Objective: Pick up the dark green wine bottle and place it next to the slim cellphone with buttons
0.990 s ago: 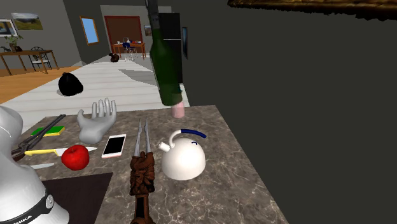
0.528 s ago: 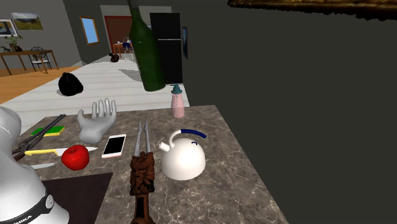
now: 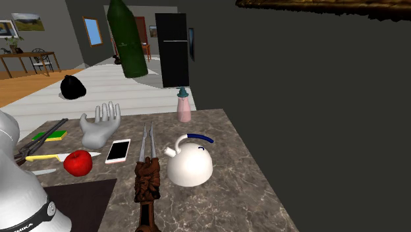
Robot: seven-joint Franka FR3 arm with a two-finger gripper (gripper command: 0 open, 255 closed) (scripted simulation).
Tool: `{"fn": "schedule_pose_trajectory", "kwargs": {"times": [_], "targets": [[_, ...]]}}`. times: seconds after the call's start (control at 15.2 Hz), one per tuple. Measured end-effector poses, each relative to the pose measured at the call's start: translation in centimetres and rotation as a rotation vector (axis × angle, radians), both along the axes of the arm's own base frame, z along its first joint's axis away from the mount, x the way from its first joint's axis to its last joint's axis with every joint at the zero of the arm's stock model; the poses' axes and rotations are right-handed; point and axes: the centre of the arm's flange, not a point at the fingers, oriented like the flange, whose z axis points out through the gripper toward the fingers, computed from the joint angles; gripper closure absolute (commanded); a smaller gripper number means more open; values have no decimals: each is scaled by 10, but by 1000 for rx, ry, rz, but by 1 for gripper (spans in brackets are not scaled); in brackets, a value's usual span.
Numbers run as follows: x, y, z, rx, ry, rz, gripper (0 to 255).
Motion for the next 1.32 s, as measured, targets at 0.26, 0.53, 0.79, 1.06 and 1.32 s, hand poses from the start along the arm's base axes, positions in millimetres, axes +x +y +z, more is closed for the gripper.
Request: {"fn": "schedule_pose_trajectory", "kwargs": {"times": [0.26,0.53,0.79,1.06,1.32], "targets": [[-3,2,-14,-1,1,-2,255],[-4,2,-35,0,2,-2,255],[-3,1,-56,0,2,-2,255],[-3,1,-77,0,2,-2,255],[-4,1,-99,0,2,-2,255]]}}
